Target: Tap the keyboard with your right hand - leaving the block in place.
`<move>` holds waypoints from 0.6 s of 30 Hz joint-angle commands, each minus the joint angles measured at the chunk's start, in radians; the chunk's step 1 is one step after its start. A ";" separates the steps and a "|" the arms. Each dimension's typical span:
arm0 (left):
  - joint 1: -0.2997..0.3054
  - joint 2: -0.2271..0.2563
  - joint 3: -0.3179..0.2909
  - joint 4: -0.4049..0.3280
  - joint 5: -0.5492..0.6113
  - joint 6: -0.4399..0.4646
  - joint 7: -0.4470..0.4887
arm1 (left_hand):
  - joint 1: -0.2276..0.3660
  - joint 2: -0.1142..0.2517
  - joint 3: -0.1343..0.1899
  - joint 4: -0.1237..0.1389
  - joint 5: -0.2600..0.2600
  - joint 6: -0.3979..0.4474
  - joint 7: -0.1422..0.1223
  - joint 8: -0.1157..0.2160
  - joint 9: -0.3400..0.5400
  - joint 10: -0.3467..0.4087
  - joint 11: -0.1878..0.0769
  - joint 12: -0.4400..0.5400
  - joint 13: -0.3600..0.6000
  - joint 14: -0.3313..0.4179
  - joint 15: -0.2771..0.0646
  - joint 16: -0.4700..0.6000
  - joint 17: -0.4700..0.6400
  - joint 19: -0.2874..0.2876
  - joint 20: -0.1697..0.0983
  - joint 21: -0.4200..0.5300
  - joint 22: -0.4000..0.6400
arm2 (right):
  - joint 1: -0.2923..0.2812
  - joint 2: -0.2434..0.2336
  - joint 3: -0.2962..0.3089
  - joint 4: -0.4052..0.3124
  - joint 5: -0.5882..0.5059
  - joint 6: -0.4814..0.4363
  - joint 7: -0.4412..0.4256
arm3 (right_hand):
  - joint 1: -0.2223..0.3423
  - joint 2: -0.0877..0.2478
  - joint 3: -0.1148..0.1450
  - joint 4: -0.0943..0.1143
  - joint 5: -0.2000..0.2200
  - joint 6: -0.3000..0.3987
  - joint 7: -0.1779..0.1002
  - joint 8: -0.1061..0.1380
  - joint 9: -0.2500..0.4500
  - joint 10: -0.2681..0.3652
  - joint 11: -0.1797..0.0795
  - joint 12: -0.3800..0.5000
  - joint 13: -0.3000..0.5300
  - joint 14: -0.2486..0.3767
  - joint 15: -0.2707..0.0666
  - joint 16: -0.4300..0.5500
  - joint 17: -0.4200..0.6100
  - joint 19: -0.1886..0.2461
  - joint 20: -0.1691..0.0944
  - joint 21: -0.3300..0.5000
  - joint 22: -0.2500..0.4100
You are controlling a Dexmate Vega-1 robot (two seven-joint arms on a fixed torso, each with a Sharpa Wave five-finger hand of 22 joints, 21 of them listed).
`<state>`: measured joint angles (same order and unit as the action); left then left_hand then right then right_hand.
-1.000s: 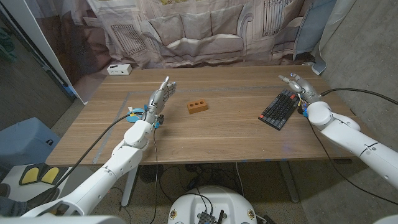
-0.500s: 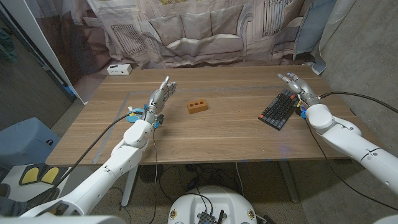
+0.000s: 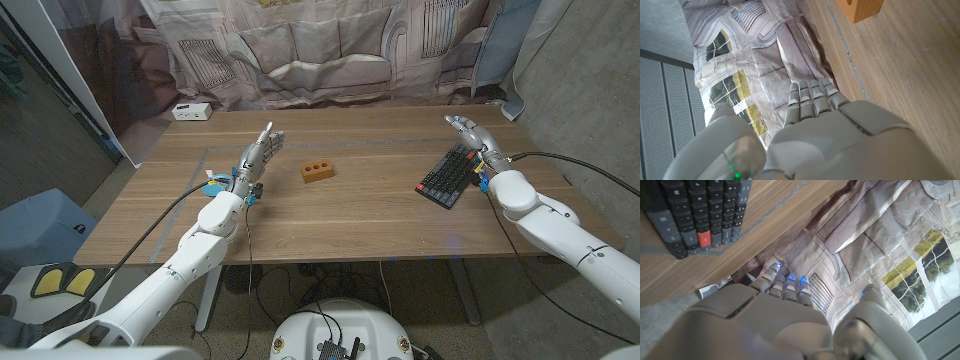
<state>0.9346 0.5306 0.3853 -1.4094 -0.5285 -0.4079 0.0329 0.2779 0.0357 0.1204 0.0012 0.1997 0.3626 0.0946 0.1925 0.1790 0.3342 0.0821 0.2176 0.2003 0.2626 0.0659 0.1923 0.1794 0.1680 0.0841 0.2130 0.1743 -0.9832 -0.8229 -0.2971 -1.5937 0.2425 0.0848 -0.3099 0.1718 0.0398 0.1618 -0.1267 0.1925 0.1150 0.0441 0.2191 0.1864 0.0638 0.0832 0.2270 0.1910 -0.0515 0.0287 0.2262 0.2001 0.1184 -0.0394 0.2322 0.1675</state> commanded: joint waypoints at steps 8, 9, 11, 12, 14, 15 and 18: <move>-0.004 0.000 -0.011 0.018 -0.008 -0.022 -0.006 | 0.004 0.009 0.004 -0.005 -0.001 0.003 -0.001 -0.001 0.003 0.005 -0.003 -0.001 0.002 0.002 -0.001 -0.003 0.001 0.006 0.004 -0.004 0.005 | -0.026 0.060 0.005 0.013 0.051 0.136 0.047 | 0.008 -0.002 0.003 -0.006 0.000 0.020 0.004 0.006 0.003 0.024 0.003 0.009 0.002 0.021 0.002 0.008 0.001 0.024 0.003 -0.006 0.003; -0.006 -0.003 -0.012 0.023 -0.009 -0.025 -0.006 | 0.004 0.009 0.004 -0.005 -0.001 0.003 -0.001 -0.001 0.003 0.005 -0.001 -0.001 0.002 0.002 -0.001 -0.003 0.001 0.006 0.004 -0.004 0.005 | -0.025 0.066 0.004 0.017 0.053 0.147 0.049 | 0.008 -0.002 0.003 -0.006 0.000 0.021 0.004 0.006 0.003 0.025 0.003 0.009 0.002 0.022 0.001 0.009 0.001 0.026 0.003 -0.006 0.003; -0.011 -0.008 -0.012 0.032 -0.012 -0.027 -0.008 | 0.004 0.009 0.004 -0.005 -0.001 0.002 0.000 -0.001 0.003 0.006 0.000 0.000 0.002 0.003 -0.001 -0.003 0.001 0.006 0.004 -0.004 0.005 | -0.024 0.072 0.000 0.020 0.042 0.158 0.044 | 0.009 -0.001 0.003 -0.006 0.000 0.026 0.005 0.007 0.003 0.027 0.004 0.009 0.002 0.027 -0.001 0.010 0.001 0.028 0.003 -0.006 0.003; -0.015 -0.008 -0.010 0.036 -0.014 -0.024 -0.014 | 0.004 0.009 0.004 -0.005 -0.001 0.002 0.000 -0.001 0.003 0.006 0.001 0.000 0.002 0.003 0.000 -0.003 0.001 0.007 0.003 -0.004 0.005 | -0.024 0.079 -0.001 0.026 0.041 0.171 0.042 | 0.009 -0.001 0.003 -0.006 0.000 0.027 0.005 0.007 0.003 0.027 0.003 0.009 0.002 0.028 -0.002 0.010 0.001 0.030 0.003 -0.006 0.003; -0.022 -0.009 -0.006 0.043 -0.018 -0.019 -0.023 | 0.004 0.009 0.004 -0.005 -0.001 0.002 0.000 -0.001 0.003 0.005 0.000 -0.001 0.002 0.002 0.000 -0.003 0.001 0.006 0.004 -0.004 0.005 | -0.024 0.095 0.000 0.035 0.045 0.190 0.036 | 0.009 -0.001 0.003 -0.006 -0.001 0.029 0.005 0.007 0.003 0.031 0.005 0.009 0.002 0.030 -0.002 0.010 0.001 0.032 0.003 -0.006 0.003; -0.025 -0.010 -0.005 0.045 -0.018 -0.019 -0.027 | 0.004 0.009 0.004 -0.005 -0.001 0.002 0.000 -0.001 0.003 0.005 0.000 -0.001 0.002 0.002 0.000 -0.003 0.001 0.006 0.004 -0.004 0.005 | -0.023 0.102 0.001 0.041 0.051 0.203 0.039 | 0.009 -0.002 0.003 -0.006 -0.001 0.030 0.006 0.007 0.003 0.033 0.003 0.010 0.002 0.032 -0.002 0.010 0.001 0.034 0.003 -0.006 0.003; -0.027 -0.011 -0.002 0.043 -0.012 -0.020 -0.024 | 0.004 0.009 0.003 -0.006 -0.002 0.002 0.000 -0.002 0.003 0.006 0.001 0.000 0.002 0.002 0.001 -0.003 0.001 0.007 0.004 -0.005 0.005 | -0.016 0.127 0.000 0.064 0.069 0.249 0.055 | 0.009 -0.002 0.003 -0.006 -0.001 0.034 0.006 0.007 0.003 0.037 0.004 0.010 0.002 0.038 -0.002 0.011 0.001 0.040 0.002 -0.006 0.003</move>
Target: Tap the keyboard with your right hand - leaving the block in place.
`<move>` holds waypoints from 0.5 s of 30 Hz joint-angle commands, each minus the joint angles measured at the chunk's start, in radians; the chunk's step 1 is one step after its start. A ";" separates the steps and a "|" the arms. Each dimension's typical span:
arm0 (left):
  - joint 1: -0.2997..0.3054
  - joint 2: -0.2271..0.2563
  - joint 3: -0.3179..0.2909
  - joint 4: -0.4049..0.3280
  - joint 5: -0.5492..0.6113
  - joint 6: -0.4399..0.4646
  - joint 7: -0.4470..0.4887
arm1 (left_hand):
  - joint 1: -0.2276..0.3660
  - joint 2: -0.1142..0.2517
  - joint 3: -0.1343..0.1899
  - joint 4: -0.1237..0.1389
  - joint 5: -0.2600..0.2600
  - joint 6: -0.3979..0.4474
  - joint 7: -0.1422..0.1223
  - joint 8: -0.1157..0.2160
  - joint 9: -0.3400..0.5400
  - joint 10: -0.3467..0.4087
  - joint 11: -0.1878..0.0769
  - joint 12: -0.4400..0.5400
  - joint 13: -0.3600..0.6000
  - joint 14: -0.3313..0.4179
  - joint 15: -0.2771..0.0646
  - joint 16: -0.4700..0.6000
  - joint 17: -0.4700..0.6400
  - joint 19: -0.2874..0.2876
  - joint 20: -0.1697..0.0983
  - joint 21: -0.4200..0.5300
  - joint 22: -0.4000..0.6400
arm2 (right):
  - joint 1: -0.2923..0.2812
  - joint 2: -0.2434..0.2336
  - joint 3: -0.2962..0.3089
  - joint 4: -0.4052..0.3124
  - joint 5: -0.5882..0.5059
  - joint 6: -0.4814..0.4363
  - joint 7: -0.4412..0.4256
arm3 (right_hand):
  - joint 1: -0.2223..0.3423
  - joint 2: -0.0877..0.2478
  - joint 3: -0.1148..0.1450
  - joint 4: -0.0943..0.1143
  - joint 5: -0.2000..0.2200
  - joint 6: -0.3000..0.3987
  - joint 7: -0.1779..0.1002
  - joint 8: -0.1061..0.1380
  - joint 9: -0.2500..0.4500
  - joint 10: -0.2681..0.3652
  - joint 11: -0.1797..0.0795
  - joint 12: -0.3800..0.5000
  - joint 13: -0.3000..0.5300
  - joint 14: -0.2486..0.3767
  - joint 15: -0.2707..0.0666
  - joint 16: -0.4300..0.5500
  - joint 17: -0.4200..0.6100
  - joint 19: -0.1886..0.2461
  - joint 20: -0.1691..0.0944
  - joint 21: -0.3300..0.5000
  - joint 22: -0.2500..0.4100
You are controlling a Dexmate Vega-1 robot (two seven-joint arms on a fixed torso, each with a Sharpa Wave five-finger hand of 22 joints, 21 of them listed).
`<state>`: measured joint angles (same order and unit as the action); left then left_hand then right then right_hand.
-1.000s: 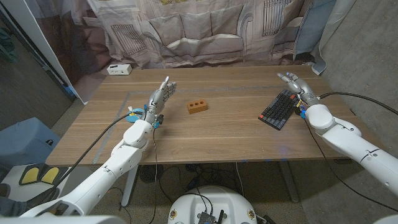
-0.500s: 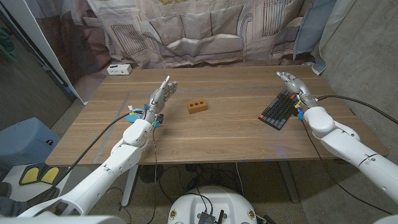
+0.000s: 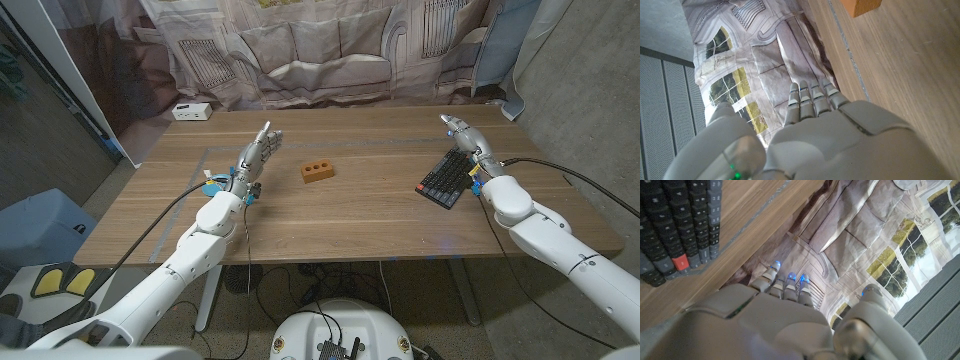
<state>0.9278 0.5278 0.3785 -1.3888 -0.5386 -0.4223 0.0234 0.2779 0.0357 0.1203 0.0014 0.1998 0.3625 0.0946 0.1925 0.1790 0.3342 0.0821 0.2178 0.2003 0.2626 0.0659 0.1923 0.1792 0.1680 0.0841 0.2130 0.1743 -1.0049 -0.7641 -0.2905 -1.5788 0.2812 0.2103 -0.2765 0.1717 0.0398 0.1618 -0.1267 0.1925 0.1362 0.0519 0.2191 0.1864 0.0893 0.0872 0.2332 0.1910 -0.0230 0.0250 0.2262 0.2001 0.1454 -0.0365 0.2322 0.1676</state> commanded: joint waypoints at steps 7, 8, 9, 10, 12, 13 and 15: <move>-0.007 -0.002 0.006 0.000 -0.003 0.013 -0.003 | 0.004 0.010 0.003 -0.006 -0.002 0.001 0.000 -0.002 0.003 0.006 0.000 0.000 0.002 0.002 0.000 -0.003 0.001 0.008 0.003 -0.005 0.006 | 0.015 0.074 -0.013 0.063 0.066 0.163 0.088 | 0.010 -0.002 0.003 -0.006 -0.001 0.028 0.002 0.009 0.003 0.023 0.002 0.005 0.002 0.017 0.000 0.011 0.001 0.036 0.000 -0.001 0.003; -0.005 0.000 0.005 -0.004 -0.004 0.015 -0.002 | 0.004 0.010 0.003 -0.006 -0.002 0.000 0.000 -0.002 0.003 0.006 0.000 -0.001 0.002 0.003 0.000 -0.003 0.001 0.007 0.003 -0.005 0.006 | 0.013 0.078 -0.011 0.066 0.075 0.172 0.096 | 0.010 -0.003 0.003 -0.006 -0.001 0.028 0.002 0.009 0.003 0.023 0.000 0.004 0.002 0.018 0.001 0.011 0.001 0.037 0.000 -0.002 0.003; -0.003 0.003 0.005 -0.009 -0.003 0.018 -0.002 | 0.004 0.010 0.003 -0.007 -0.002 0.001 0.000 -0.002 0.003 0.006 -0.001 -0.001 0.002 0.003 0.000 -0.003 0.001 0.008 0.003 -0.005 0.006 | 0.013 0.082 -0.011 0.072 0.087 0.184 0.108 | 0.011 -0.003 0.003 -0.006 -0.001 0.030 0.002 0.009 0.003 0.025 0.001 0.004 0.002 0.020 0.001 0.011 0.001 0.039 0.001 -0.001 0.003; 0.000 0.005 0.004 -0.014 -0.001 0.021 0.003 | 0.004 0.010 0.003 -0.007 -0.002 0.000 0.000 -0.002 0.003 0.005 0.000 -0.001 0.002 0.003 0.000 -0.003 0.001 0.008 0.003 -0.005 0.006 | 0.012 0.088 -0.011 0.078 0.097 0.194 0.116 | 0.011 -0.003 0.003 -0.006 -0.001 0.030 0.002 0.009 0.003 0.026 0.001 0.004 0.002 0.021 0.000 0.011 0.001 0.041 0.001 -0.001 0.003; 0.003 0.010 0.003 -0.020 -0.002 0.024 0.003 | 0.004 0.010 0.003 -0.007 -0.002 0.001 0.000 -0.002 0.003 0.006 -0.001 -0.001 0.002 0.003 -0.001 -0.003 0.001 0.008 0.003 -0.006 0.006 | 0.010 0.097 -0.010 0.087 0.116 0.210 0.132 | 0.011 -0.003 0.003 -0.006 -0.002 0.032 0.001 0.009 0.003 0.030 0.002 0.005 0.002 0.023 0.001 0.011 0.001 0.046 0.001 0.000 0.003; 0.004 0.012 0.002 -0.022 -0.002 0.025 0.001 | 0.004 0.010 0.003 -0.007 -0.002 0.000 0.000 -0.002 0.003 0.006 -0.001 -0.001 0.002 0.003 0.000 -0.003 0.001 0.008 0.003 -0.006 0.006 | 0.010 0.100 -0.011 0.091 0.118 0.217 0.135 | 0.010 -0.003 0.003 -0.006 -0.002 0.033 0.002 0.009 0.003 0.031 0.001 0.005 0.002 0.025 0.001 0.011 0.001 0.047 0.001 -0.001 0.003; 0.005 0.015 0.001 -0.027 0.000 0.027 0.004 | 0.004 0.010 0.003 -0.007 -0.002 0.002 0.000 -0.002 0.003 0.006 0.000 -0.001 0.002 0.002 0.000 -0.003 0.001 0.007 0.004 -0.006 0.006 | 0.007 0.107 -0.011 0.093 0.131 0.223 0.143 | 0.010 -0.003 0.003 -0.006 -0.002 0.036 0.001 0.009 0.003 0.038 0.004 0.007 0.003 0.029 0.001 0.012 0.002 0.050 0.001 -0.001 0.003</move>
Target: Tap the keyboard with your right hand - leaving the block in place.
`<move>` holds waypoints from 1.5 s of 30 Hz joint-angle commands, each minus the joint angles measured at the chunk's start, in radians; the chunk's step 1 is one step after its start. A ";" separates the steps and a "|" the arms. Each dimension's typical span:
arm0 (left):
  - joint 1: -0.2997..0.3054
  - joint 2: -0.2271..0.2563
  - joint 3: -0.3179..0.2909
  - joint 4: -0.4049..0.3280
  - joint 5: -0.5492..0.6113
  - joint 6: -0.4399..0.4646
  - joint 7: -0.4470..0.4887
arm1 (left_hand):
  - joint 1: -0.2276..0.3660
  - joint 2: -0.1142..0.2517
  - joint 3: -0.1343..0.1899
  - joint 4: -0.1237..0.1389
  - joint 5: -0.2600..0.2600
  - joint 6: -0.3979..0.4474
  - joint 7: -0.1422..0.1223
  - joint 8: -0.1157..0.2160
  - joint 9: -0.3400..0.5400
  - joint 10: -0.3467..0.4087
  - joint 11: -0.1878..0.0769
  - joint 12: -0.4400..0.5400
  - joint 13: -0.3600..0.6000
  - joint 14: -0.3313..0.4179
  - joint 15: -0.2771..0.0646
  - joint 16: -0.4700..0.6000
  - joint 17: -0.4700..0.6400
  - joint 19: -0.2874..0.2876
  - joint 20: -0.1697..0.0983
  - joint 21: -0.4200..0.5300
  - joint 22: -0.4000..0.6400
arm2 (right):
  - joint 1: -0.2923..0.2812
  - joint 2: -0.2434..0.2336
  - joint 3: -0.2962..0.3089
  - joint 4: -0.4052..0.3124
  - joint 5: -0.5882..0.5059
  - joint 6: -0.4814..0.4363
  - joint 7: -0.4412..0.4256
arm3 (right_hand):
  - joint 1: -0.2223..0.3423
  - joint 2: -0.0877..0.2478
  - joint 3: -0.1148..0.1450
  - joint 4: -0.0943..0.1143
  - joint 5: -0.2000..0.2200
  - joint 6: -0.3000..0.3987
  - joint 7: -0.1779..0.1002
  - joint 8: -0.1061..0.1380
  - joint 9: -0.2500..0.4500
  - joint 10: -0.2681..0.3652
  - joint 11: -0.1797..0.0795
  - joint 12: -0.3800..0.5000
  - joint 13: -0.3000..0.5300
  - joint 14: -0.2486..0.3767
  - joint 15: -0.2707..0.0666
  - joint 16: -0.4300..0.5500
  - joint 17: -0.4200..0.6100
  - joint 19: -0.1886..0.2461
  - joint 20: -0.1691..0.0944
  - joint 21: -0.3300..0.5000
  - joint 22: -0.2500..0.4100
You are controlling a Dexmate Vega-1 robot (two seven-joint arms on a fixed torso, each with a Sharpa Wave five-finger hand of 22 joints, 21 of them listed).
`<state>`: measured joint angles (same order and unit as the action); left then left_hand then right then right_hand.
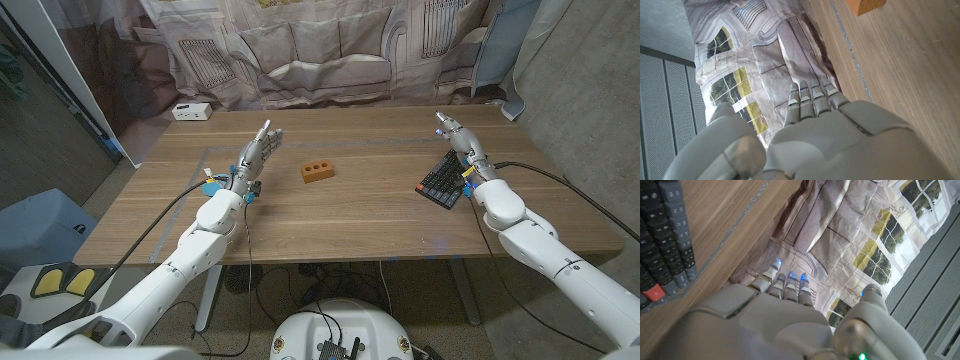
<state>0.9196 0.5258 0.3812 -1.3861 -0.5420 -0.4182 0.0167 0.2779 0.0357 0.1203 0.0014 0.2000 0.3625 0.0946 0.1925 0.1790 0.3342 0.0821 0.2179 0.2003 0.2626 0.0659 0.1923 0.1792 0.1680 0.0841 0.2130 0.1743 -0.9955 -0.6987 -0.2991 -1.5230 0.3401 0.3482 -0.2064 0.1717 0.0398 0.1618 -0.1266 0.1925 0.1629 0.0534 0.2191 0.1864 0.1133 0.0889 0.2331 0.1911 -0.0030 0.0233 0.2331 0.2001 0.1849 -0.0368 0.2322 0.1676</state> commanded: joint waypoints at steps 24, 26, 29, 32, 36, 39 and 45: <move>0.003 0.035 0.001 -0.026 -0.023 0.027 -0.051 | 0.004 0.012 0.003 -0.009 -0.002 0.003 0.000 -0.001 0.003 0.007 -0.002 -0.001 0.002 0.003 0.000 -0.003 0.001 0.009 0.004 -0.007 0.006 | 0.065 0.114 -0.064 0.159 0.176 0.164 0.272 | 0.010 -0.008 0.001 -0.006 -0.002 0.017 0.000 0.002 0.002 0.029 0.004 0.004 0.003 0.028 0.001 0.004 0.002 0.047 -0.003 0.001 0.002; 0.009 0.040 -0.003 -0.031 -0.026 0.027 -0.051 | 0.004 0.013 0.003 -0.009 -0.002 0.002 0.000 -0.001 0.003 0.007 -0.001 -0.001 0.002 0.003 0.001 -0.003 0.001 0.009 0.004 -0.008 0.006 | 0.081 0.118 -0.071 0.184 0.198 0.167 0.315 | 0.010 -0.010 0.000 -0.007 -0.002 0.012 -0.001 -0.001 0.002 0.032 0.006 0.004 0.003 0.032 0.001 0.004 0.002 0.055 -0.003 0.002 0.002; 0.017 0.050 -0.010 -0.038 -0.034 0.030 -0.055 | 0.004 0.013 0.003 -0.009 -0.002 0.002 0.000 -0.001 0.003 0.007 0.000 -0.001 0.003 0.004 0.001 -0.003 0.001 0.009 0.004 -0.008 0.006 | 0.097 0.123 -0.079 0.209 0.211 0.171 0.349 | 0.008 -0.015 -0.003 -0.007 -0.002 -0.006 -0.002 -0.010 0.002 0.031 0.008 0.000 0.003 0.034 0.008 0.002 0.002 0.061 -0.004 0.000 0.002; 0.019 0.062 -0.013 -0.045 -0.041 0.045 -0.062 | 0.004 0.013 0.003 -0.010 -0.002 0.003 0.000 -0.001 0.003 0.008 -0.001 -0.001 0.003 0.002 0.000 -0.003 0.001 0.010 0.003 -0.008 0.006 | 0.100 0.131 -0.080 0.222 0.203 0.184 0.342 | 0.008 -0.017 -0.003 -0.007 -0.002 -0.007 0.000 -0.011 0.002 0.029 0.009 -0.001 0.003 0.033 0.009 0.001 0.002 0.062 -0.002 -0.001 0.002; 0.025 0.075 -0.014 -0.073 -0.037 0.069 -0.050 | 0.004 0.014 0.003 -0.010 -0.003 0.003 0.000 -0.001 0.003 0.007 -0.002 -0.001 0.003 0.003 0.000 -0.003 0.001 0.010 0.003 -0.008 0.006 | 0.090 0.130 -0.076 0.211 0.209 0.180 0.332 | 0.008 -0.018 -0.004 -0.007 -0.001 -0.007 0.001 -0.011 0.002 0.030 0.010 -0.002 0.003 0.035 0.010 0.001 0.002 0.064 0.000 -0.002 0.002; 0.032 0.078 -0.015 -0.083 -0.017 0.061 -0.031 | 0.004 0.014 0.003 -0.010 -0.003 0.002 0.001 -0.001 0.004 0.006 -0.001 -0.001 0.003 0.003 0.001 -0.003 0.001 0.010 0.003 -0.008 0.006 | 0.093 0.132 -0.076 0.227 0.212 0.194 0.345 | 0.009 -0.019 -0.005 -0.007 -0.001 -0.006 0.001 -0.012 0.002 0.032 0.011 -0.002 0.003 0.036 0.011 0.000 0.002 0.065 0.001 -0.004 0.001; 0.041 0.062 -0.022 -0.076 -0.022 0.042 -0.016 | 0.004 0.015 0.003 -0.011 -0.003 -0.001 0.000 -0.003 0.004 0.006 -0.002 -0.002 0.003 0.002 0.001 -0.003 0.001 0.010 0.004 -0.009 0.006 | 0.099 0.137 -0.079 0.237 0.228 0.189 0.361 | 0.010 -0.021 -0.005 -0.008 0.000 -0.002 0.004 -0.011 0.002 0.038 0.014 -0.002 0.003 0.041 0.013 0.000 0.002 0.069 0.004 -0.005 0.001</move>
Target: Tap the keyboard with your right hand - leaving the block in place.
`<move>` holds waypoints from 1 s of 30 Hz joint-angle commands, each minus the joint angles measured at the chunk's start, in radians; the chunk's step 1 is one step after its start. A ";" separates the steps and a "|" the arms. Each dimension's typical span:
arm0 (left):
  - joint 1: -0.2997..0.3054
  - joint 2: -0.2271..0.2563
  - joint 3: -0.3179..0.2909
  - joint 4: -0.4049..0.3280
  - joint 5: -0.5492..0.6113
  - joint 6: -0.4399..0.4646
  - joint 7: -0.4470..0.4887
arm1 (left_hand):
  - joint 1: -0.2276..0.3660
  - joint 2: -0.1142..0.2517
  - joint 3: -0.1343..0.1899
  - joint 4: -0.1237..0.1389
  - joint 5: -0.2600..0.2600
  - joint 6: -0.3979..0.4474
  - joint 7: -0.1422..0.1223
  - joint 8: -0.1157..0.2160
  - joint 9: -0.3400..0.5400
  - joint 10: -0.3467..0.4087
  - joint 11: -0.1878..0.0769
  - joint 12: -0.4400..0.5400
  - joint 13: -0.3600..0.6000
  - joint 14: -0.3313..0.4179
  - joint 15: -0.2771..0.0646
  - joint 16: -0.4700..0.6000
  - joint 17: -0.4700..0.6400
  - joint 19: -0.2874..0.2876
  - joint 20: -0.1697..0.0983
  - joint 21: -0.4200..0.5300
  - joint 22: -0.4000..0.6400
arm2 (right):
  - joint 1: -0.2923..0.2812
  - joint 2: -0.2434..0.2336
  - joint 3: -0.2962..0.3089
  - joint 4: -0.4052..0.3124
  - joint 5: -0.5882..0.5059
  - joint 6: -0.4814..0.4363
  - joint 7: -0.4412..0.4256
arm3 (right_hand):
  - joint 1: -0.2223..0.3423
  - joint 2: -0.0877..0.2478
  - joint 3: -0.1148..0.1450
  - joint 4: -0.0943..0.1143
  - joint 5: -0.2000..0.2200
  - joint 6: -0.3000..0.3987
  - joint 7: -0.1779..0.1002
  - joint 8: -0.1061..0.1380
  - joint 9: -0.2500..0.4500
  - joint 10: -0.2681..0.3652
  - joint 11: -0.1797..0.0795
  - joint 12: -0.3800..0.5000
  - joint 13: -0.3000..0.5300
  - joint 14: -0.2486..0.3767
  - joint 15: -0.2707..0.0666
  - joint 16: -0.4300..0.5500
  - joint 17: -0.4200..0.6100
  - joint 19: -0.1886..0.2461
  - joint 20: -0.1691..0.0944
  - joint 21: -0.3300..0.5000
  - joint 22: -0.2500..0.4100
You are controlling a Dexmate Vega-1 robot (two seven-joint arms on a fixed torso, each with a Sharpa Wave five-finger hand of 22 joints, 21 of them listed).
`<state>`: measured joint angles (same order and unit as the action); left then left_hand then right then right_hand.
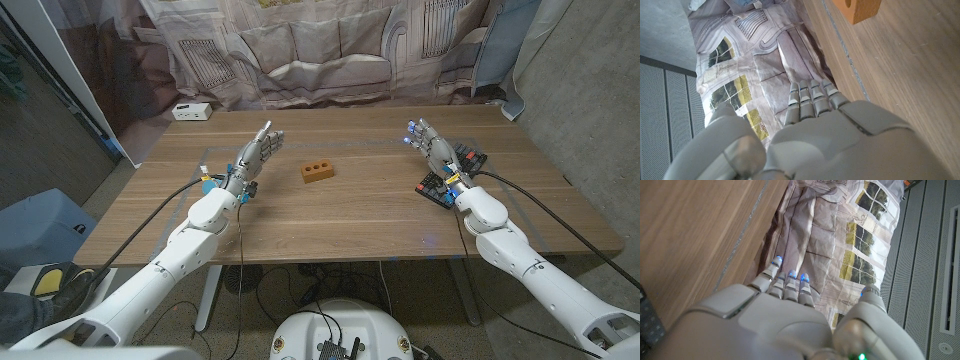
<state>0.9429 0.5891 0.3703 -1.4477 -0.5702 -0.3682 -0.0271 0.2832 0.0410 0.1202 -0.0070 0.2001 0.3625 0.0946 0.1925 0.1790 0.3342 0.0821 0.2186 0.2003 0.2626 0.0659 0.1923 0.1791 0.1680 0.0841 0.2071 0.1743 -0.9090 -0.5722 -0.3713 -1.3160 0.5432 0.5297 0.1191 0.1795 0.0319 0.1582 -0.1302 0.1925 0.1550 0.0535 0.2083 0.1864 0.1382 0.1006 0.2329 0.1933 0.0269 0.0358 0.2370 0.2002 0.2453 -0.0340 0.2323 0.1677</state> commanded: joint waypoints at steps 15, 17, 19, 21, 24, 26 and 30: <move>0.001 -0.030 -0.003 0.036 -0.002 -0.049 -0.004 | -0.001 0.011 0.003 -0.004 -0.003 0.000 -0.001 -0.002 0.004 0.006 -0.002 -0.002 0.003 0.003 0.002 -0.003 0.002 0.010 0.002 -0.004 0.006 | -0.017 -0.010 -0.002 -0.018 0.009 -0.025 -0.006 | 0.003 -0.011 -0.001 -0.003 0.001 0.015 0.003 0.001 0.002 0.021 0.001 -0.002 0.001 0.018 0.006 -0.005 0.002 0.014 0.008 -0.009 0.001; -0.001 -0.033 -0.004 0.044 -0.013 -0.053 -0.015 | -0.001 0.011 0.003 -0.004 -0.003 0.000 0.000 -0.002 0.004 0.005 -0.002 -0.003 0.003 0.003 0.002 -0.003 0.002 0.009 0.002 -0.004 0.006 | -0.027 -0.013 -0.001 -0.035 0.008 -0.032 -0.016 | 0.003 -0.011 -0.001 -0.003 0.001 0.016 0.003 0.001 0.002 0.021 0.000 -0.003 0.001 0.019 0.007 -0.005 0.002 0.015 0.009 -0.009 0.001; -0.001 -0.029 -0.005 0.048 -0.020 -0.053 -0.028 | 0.000 0.011 0.003 -0.004 -0.003 0.001 0.000 -0.002 0.004 0.006 -0.001 -0.003 0.003 0.003 0.002 -0.003 0.001 0.010 0.002 -0.004 0.006 | -0.041 -0.016 0.001 -0.059 -0.001 -0.039 -0.038 | 0.004 -0.011 -0.001 -0.003 0.001 0.018 0.004 0.001 0.002 0.022 -0.001 -0.003 0.002 0.019 0.007 -0.006 0.002 0.016 0.010 -0.010 0.001; -0.005 -0.021 -0.006 0.053 -0.026 -0.051 -0.044 | 0.000 0.011 0.003 -0.005 -0.003 0.000 0.000 -0.002 0.004 0.006 -0.001 -0.002 0.003 0.003 0.001 -0.003 0.001 0.010 0.002 -0.004 0.006 | -0.054 -0.015 0.003 -0.079 -0.008 -0.041 -0.059 | 0.004 -0.011 0.000 -0.003 0.001 0.018 0.003 0.001 0.002 0.022 0.000 -0.003 0.002 0.019 0.009 -0.006 0.002 0.017 0.011 -0.010 0.001; -0.011 -0.011 -0.009 0.062 -0.036 -0.050 -0.066 | 0.000 0.011 0.003 -0.005 -0.003 0.000 -0.001 -0.002 0.004 0.007 -0.002 -0.002 0.003 0.004 0.002 -0.003 0.001 0.010 0.003 -0.004 0.006 | -0.070 -0.013 0.005 -0.104 -0.026 -0.041 -0.091 | 0.005 -0.010 0.000 -0.003 0.001 0.019 0.003 0.001 0.002 0.024 0.000 -0.003 0.002 0.021 0.010 -0.006 0.002 0.019 0.013 -0.010 0.002; -0.014 -0.005 -0.011 0.066 -0.045 -0.044 -0.081 | 0.000 0.012 0.003 -0.005 -0.003 0.001 -0.001 -0.002 0.004 0.007 -0.002 -0.002 0.003 0.004 0.002 -0.003 0.002 0.009 0.003 -0.004 0.006 | -0.076 -0.013 0.005 -0.118 -0.033 -0.046 -0.106 | 0.005 -0.010 0.000 -0.003 0.002 0.019 0.003 0.001 0.002 0.025 -0.002 -0.003 0.002 0.022 0.009 -0.006 0.002 0.020 0.014 -0.011 0.002; -0.019 0.004 -0.012 0.072 -0.051 -0.043 -0.102 | 0.000 0.012 0.003 -0.005 -0.003 0.000 -0.001 -0.002 0.004 0.008 -0.003 -0.002 0.003 0.004 0.002 -0.003 0.002 0.009 0.004 -0.005 0.006 | -0.079 -0.014 0.002 -0.134 -0.046 -0.055 -0.118 | 0.005 -0.010 0.000 -0.003 0.002 0.020 0.003 0.001 0.002 0.027 -0.002 -0.003 0.002 0.023 0.009 -0.006 0.002 0.021 0.015 -0.011 0.002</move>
<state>0.9385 0.5737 0.3629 -1.3999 -0.5904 -0.4125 -0.0602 0.2832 0.0410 0.1203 -0.0069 0.2001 0.3625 0.0946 0.1925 0.1790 0.3342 0.0821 0.2186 0.2003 0.2626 0.0659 0.1923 0.1791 0.1680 0.0841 0.2014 0.1743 -0.9510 -0.5827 -0.3716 -1.3771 0.5315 0.4943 0.0616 0.1848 0.0266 0.1582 -0.1301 0.1925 0.1681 0.0589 0.2084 0.1864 0.1539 0.0982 0.2326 0.1931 0.0376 0.0465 0.2322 0.2003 0.2610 -0.0213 0.2242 0.1677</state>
